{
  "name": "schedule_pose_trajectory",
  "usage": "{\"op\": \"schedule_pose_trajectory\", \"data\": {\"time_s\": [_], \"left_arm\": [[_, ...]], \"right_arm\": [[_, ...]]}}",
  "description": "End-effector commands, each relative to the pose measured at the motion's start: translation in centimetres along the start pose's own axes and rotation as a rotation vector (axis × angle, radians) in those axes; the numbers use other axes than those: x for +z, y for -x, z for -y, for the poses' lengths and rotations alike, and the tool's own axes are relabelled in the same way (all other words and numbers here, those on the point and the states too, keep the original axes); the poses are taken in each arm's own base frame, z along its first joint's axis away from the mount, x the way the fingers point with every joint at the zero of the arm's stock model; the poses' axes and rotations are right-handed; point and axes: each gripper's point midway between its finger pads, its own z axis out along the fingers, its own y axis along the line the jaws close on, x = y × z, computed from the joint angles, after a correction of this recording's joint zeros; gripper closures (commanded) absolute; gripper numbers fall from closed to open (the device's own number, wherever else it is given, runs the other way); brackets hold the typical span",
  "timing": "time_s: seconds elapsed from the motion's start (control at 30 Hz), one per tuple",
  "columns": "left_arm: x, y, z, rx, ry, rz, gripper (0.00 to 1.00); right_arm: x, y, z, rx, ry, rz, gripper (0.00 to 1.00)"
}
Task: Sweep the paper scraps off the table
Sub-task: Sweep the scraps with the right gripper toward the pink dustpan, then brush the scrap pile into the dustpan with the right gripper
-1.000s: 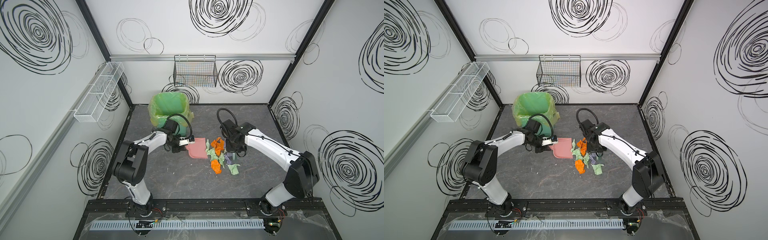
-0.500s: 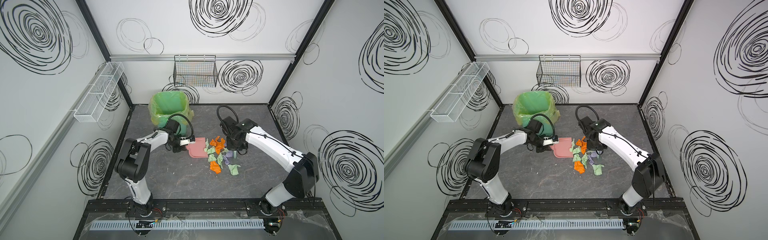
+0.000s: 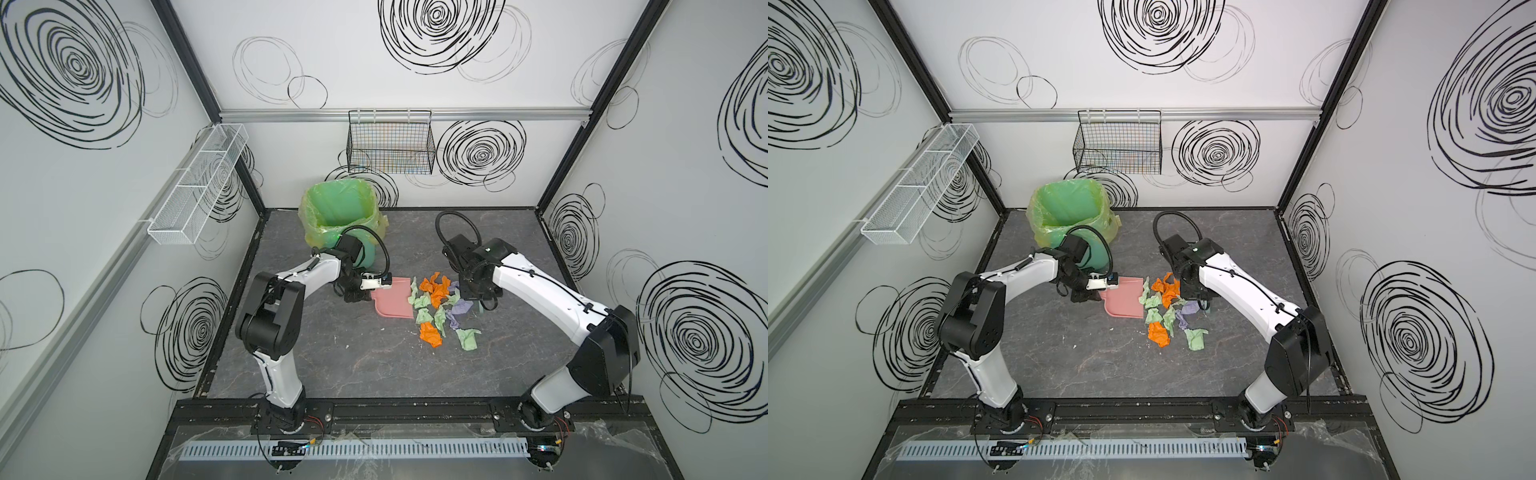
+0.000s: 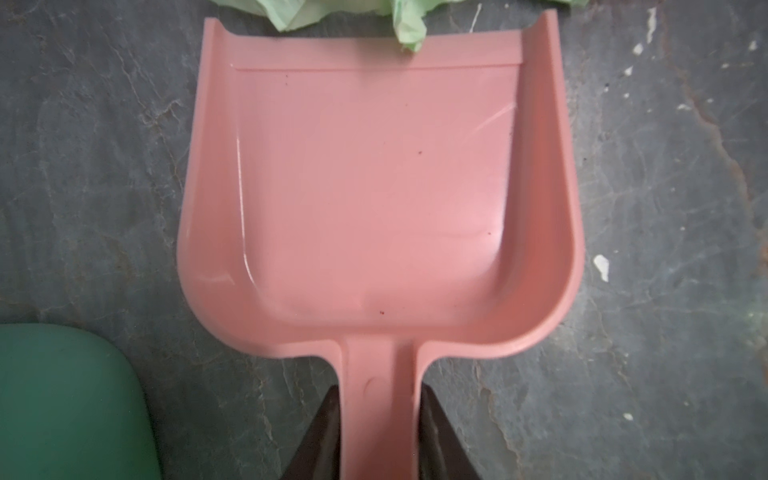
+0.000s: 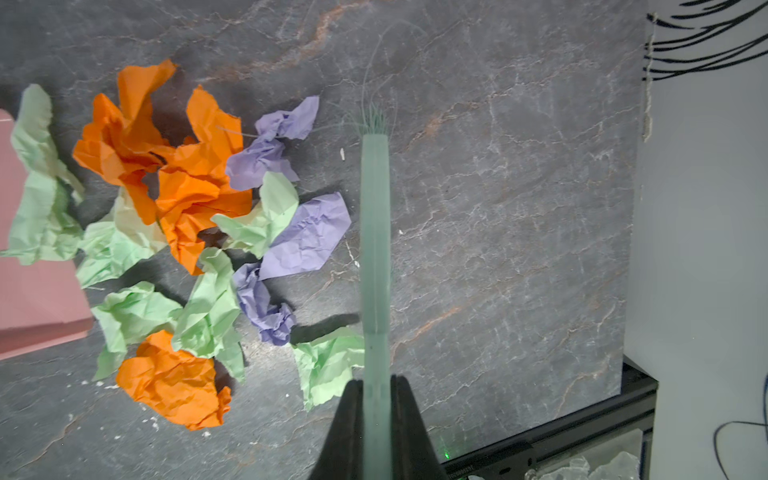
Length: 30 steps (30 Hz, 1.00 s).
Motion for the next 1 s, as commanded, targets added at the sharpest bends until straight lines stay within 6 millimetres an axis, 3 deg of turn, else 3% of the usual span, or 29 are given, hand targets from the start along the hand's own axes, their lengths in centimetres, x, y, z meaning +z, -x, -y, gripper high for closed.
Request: {"op": "schedule_pose_trajectory", "data": {"time_s": [0.0,0.23,0.47,0.7,0.97], "left_arm": [[0.5,0.5,1.0,0.021,-0.038,-0.027,1.00],[1.4,2.7,1.2,0.002,-0.031,0.018,1.00],[2.2,3.9,1.6,0.000,-0.036,0.029,1.00],[3.0,4.8,1.8,-0.012,-0.040,0.044,1.00],[3.5,5.2,1.4,-0.031,-0.036,0.059,1.00]], "right_arm": [[1.0,0.1,0.6,-0.021,-0.072,-0.030,1.00],[2.5,0.1,-3.5,-0.078,-0.060,-0.084,1.00],[1.4,0.3,-7.3,-0.115,0.011,-0.064,1.00],[0.5,-1.3,-11.9,-0.178,0.105,-0.066,1.00],[-1.7,-1.8,-13.8,-0.203,0.163,-0.046,1.00]]}}
